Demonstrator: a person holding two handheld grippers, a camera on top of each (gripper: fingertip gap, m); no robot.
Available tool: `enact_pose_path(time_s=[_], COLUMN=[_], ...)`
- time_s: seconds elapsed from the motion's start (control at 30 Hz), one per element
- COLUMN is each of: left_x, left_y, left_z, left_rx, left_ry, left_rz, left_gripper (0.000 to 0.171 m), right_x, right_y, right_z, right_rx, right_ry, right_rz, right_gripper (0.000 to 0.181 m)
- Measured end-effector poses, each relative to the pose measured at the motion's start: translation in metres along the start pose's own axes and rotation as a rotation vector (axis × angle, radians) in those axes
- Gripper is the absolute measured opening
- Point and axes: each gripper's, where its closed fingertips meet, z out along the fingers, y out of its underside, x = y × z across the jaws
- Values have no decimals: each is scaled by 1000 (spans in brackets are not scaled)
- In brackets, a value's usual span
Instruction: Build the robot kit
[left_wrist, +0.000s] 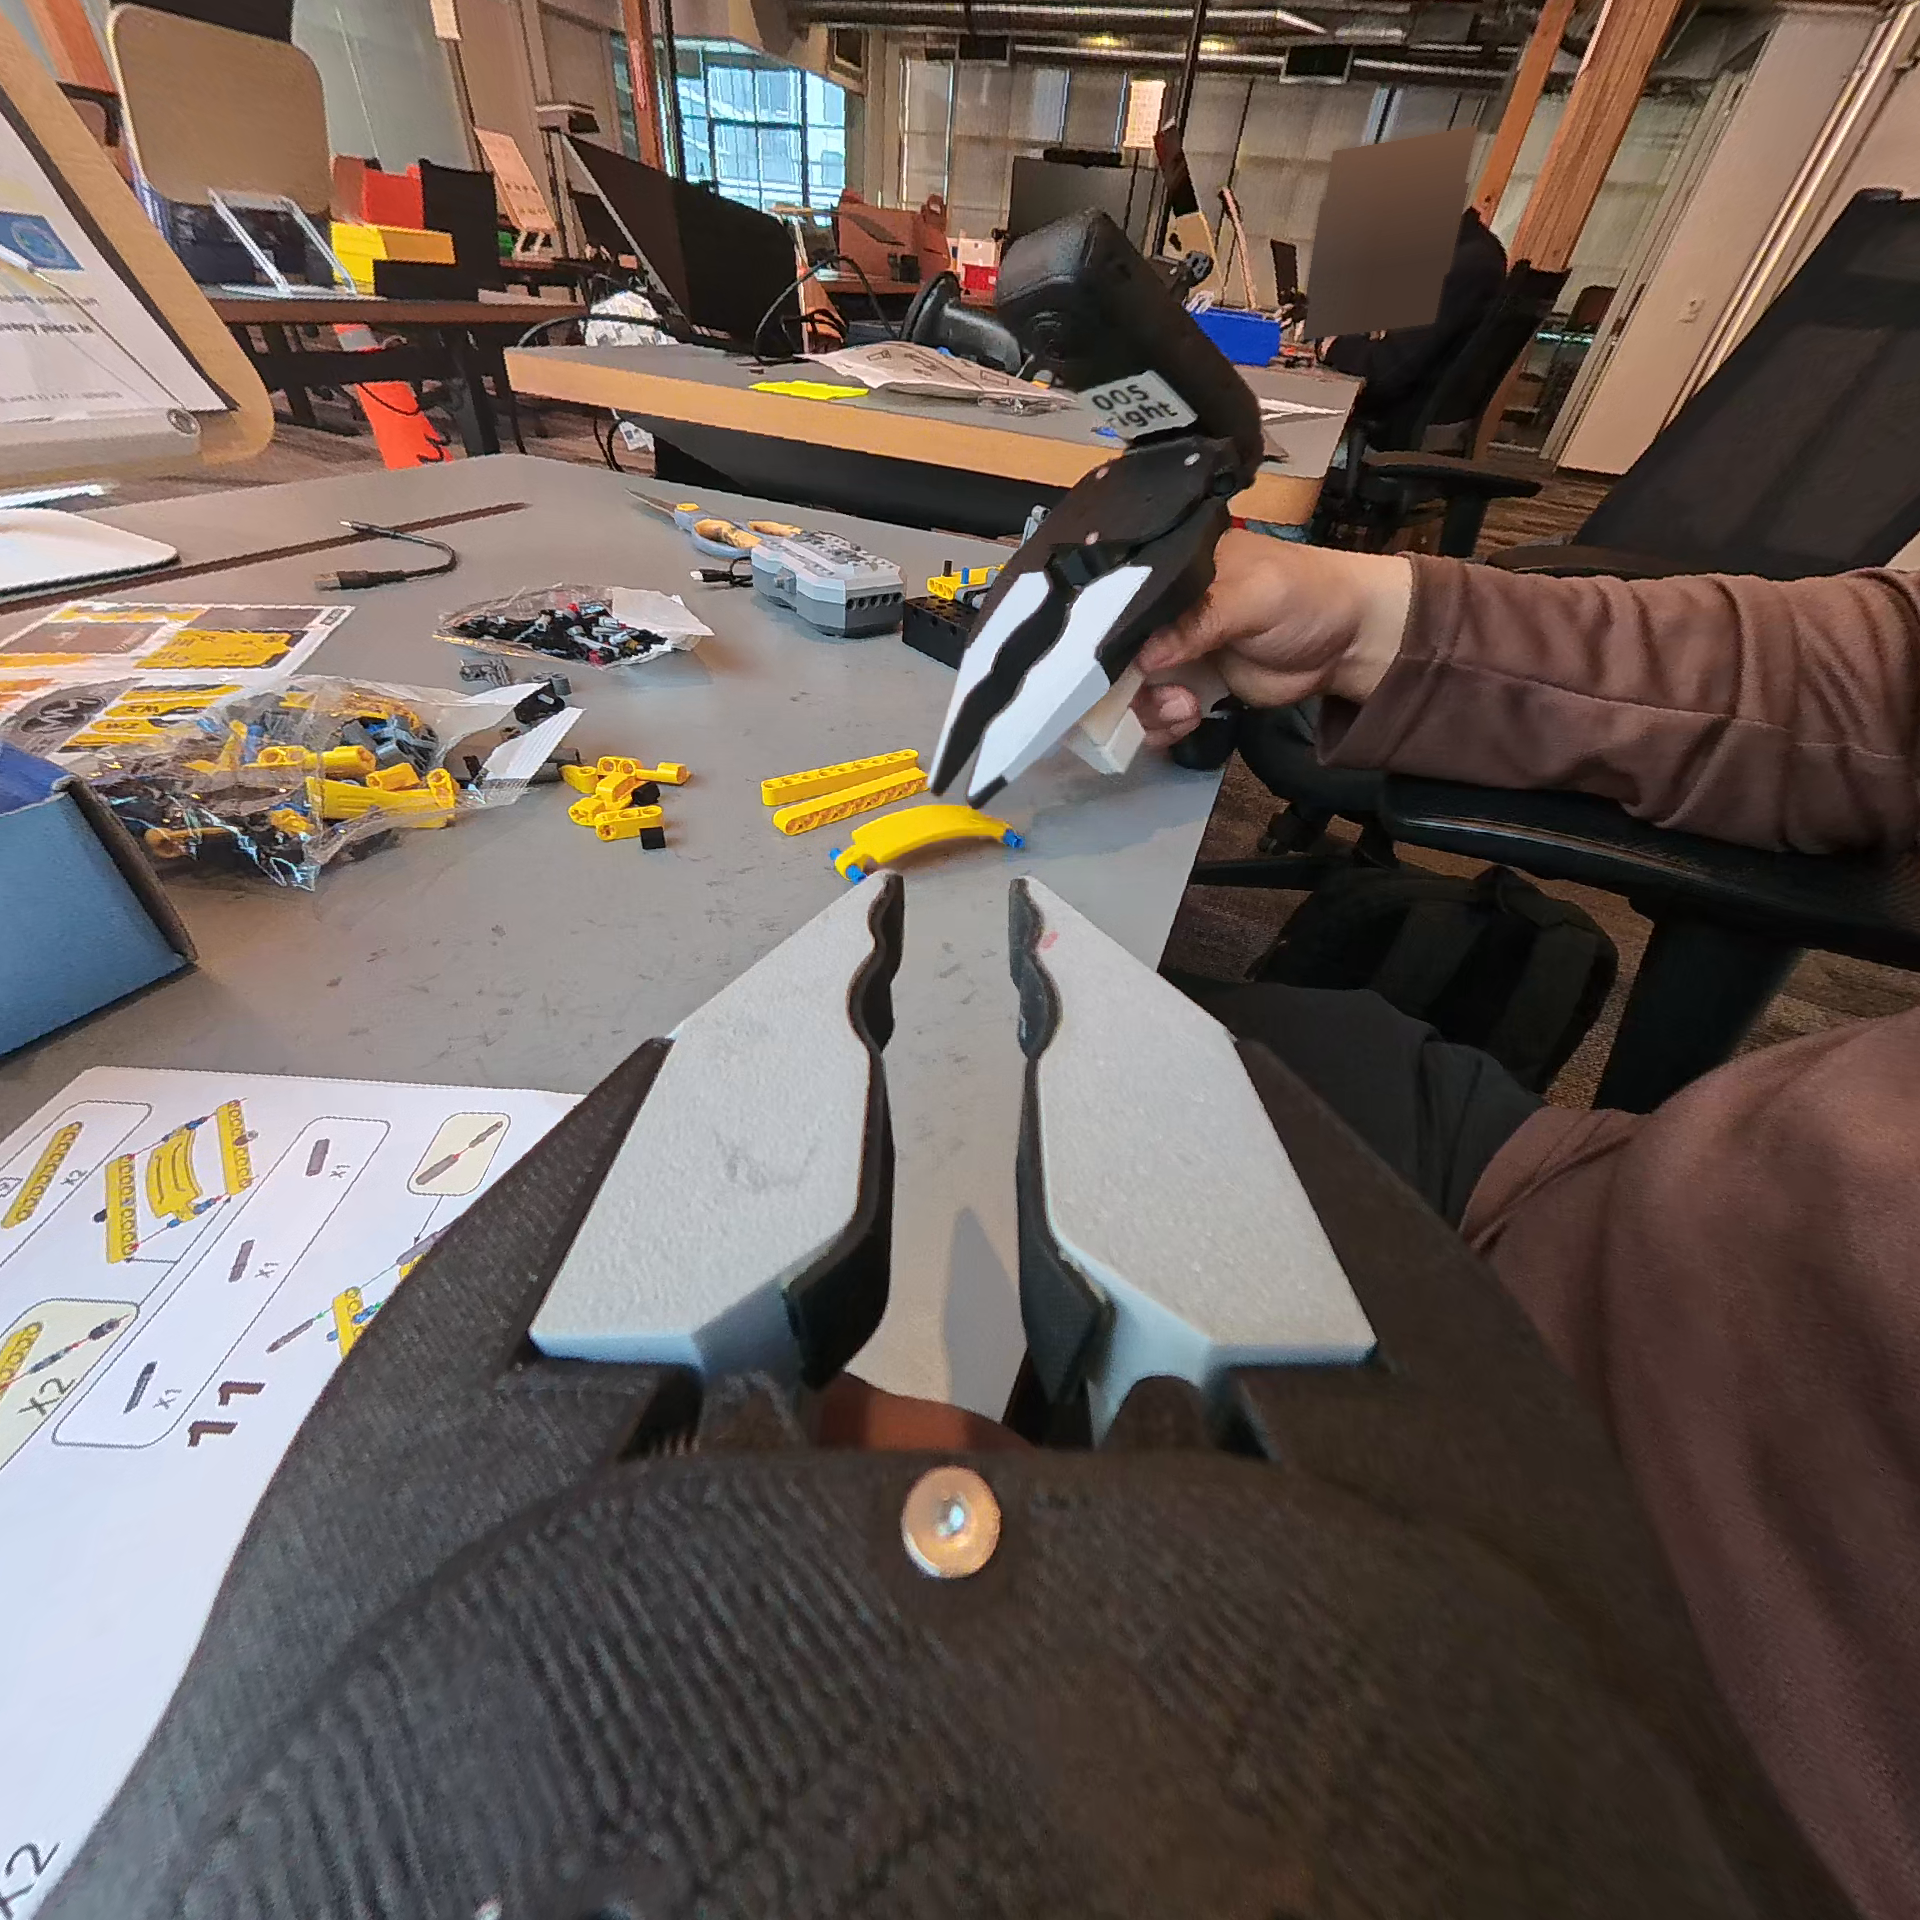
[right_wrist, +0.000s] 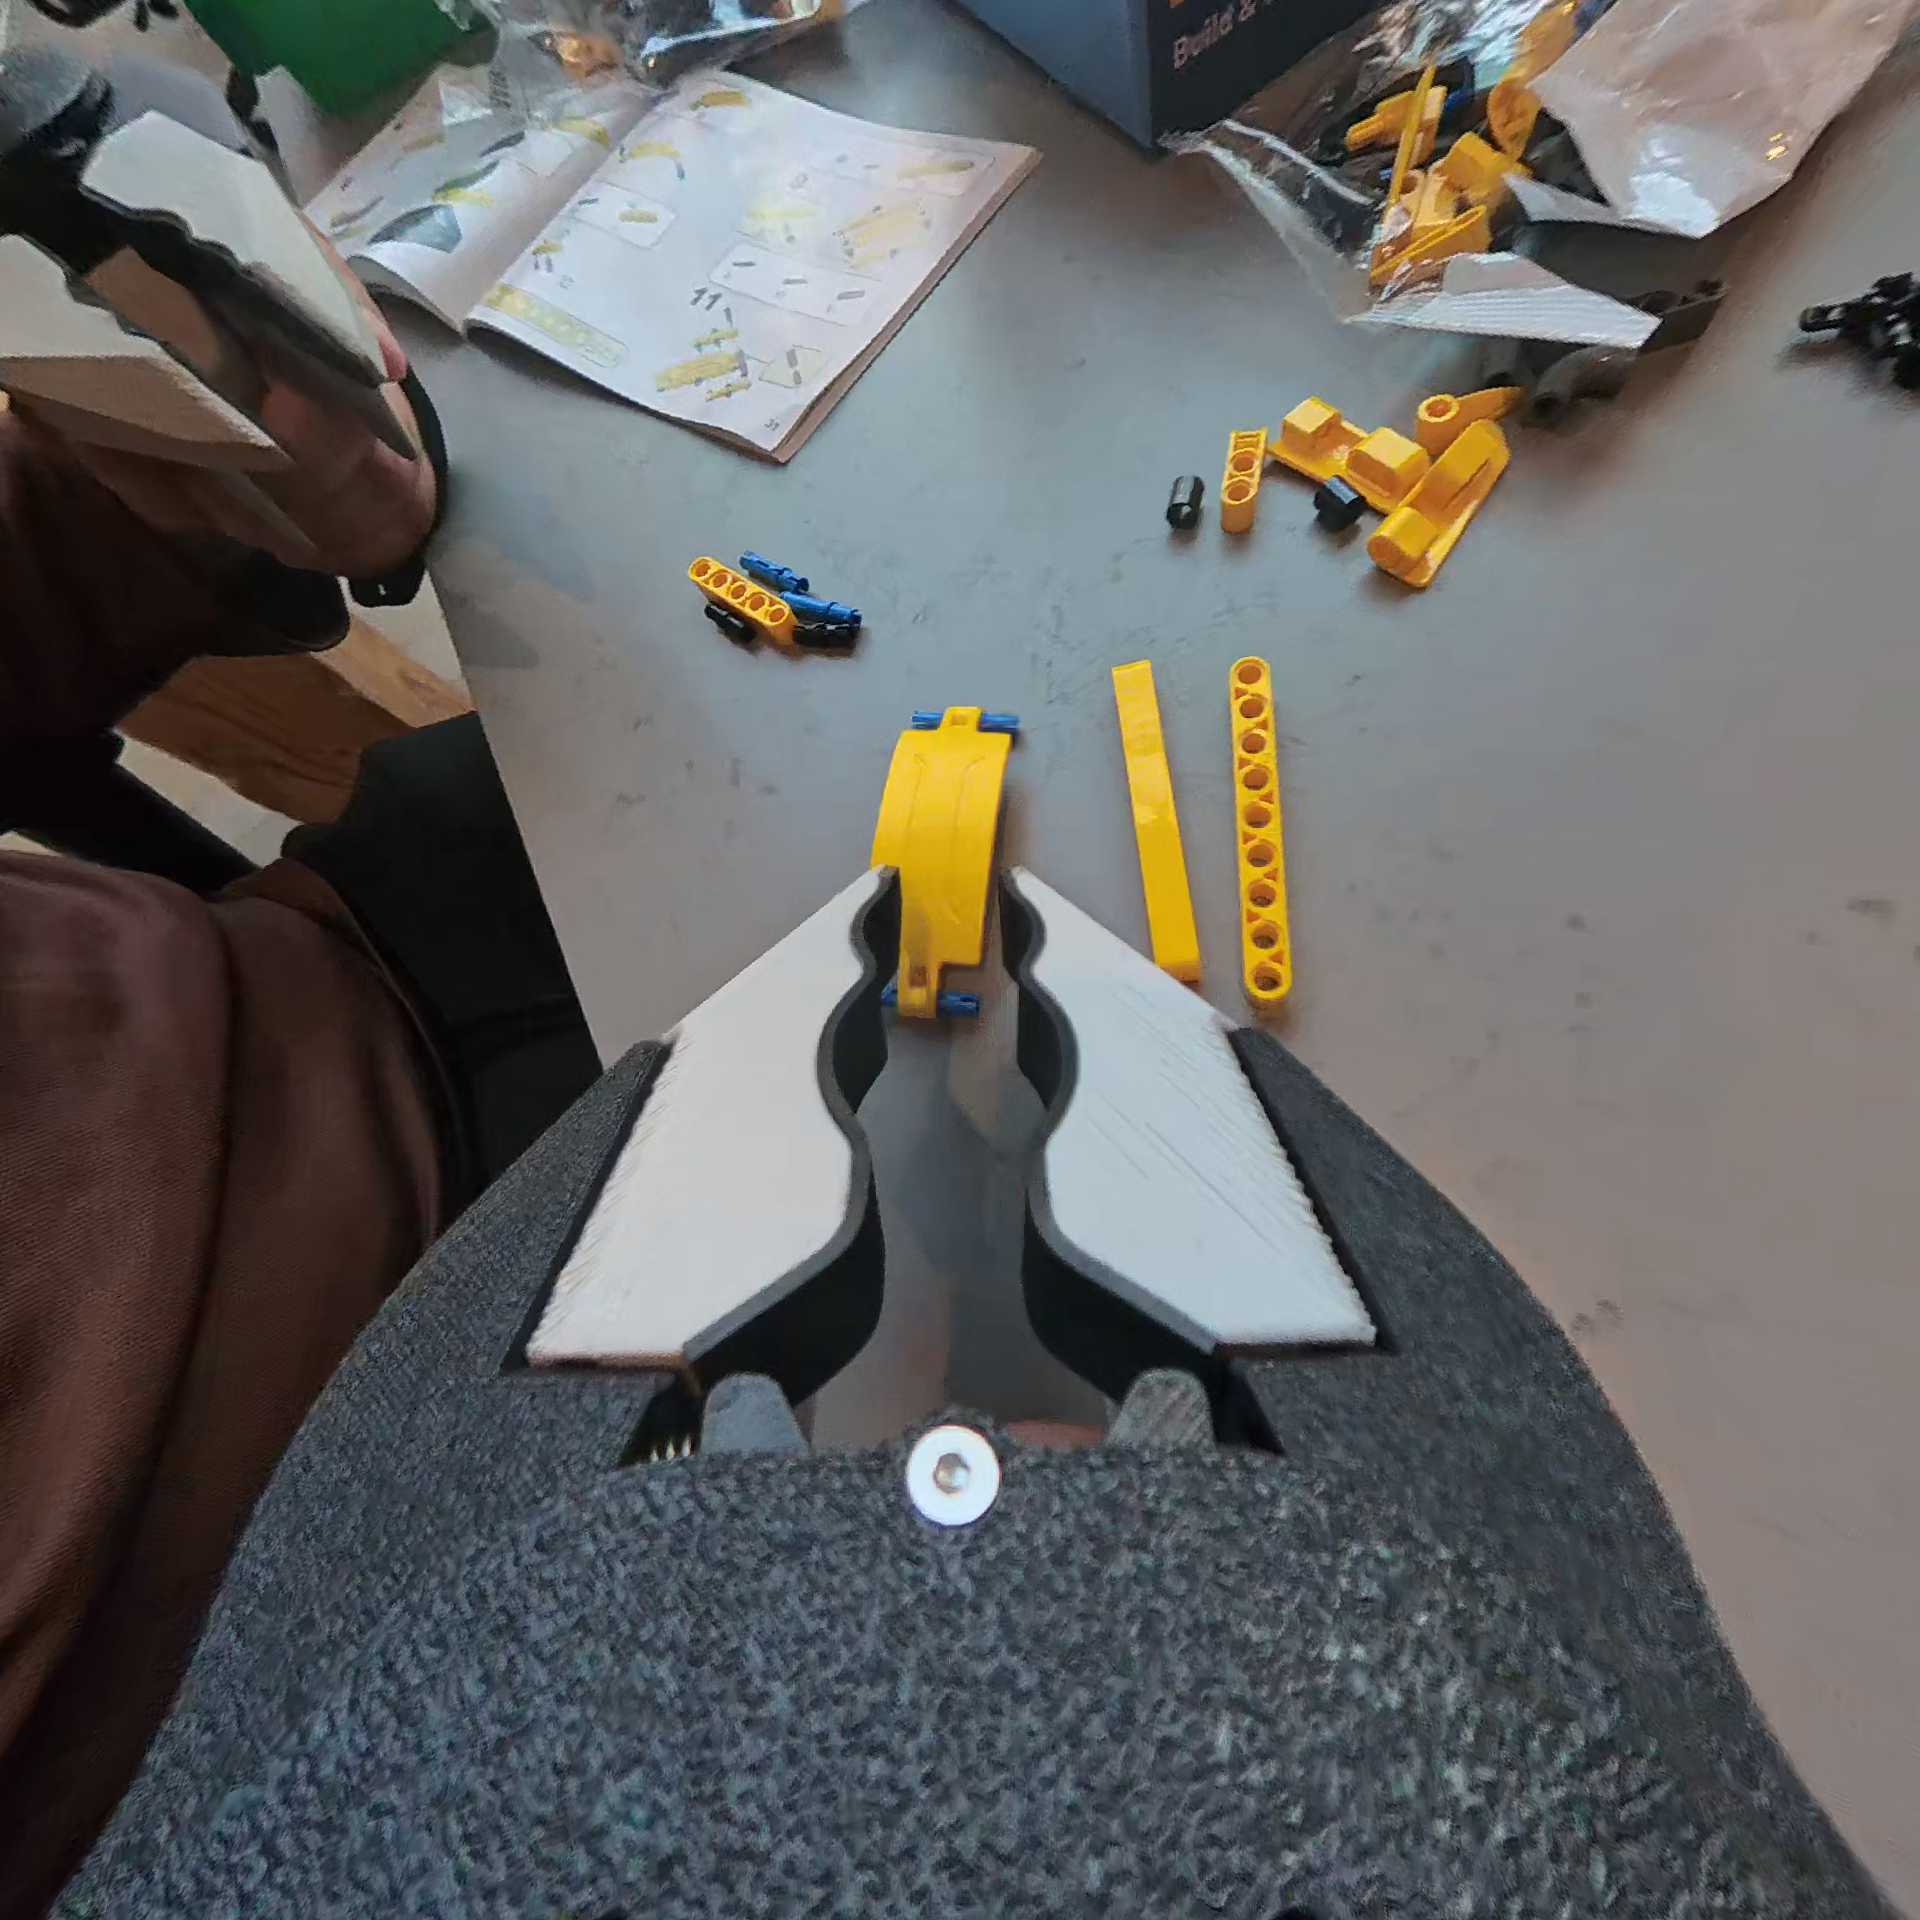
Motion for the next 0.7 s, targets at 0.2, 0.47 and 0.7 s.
enact_pose_path(time_s=[0.2, 0.47, 0.7], left_x=[0, 0, 0], left_y=[0, 0, 0], left_z=[0, 0, 0], left_rx=[-1, 1, 0], left_ry=[0, 2, 4], left_rz=[-1, -4, -6], left_gripper=[17, 17, 17], right_x=[-4, -10, 2], right_y=[-3, 10, 17], right_z=[-2, 16, -2], right_rx=[27, -109, -99], right_ry=[48, 187, 163], right_rz=[-76, -360, -416], right_gripper=[37, 28, 26])
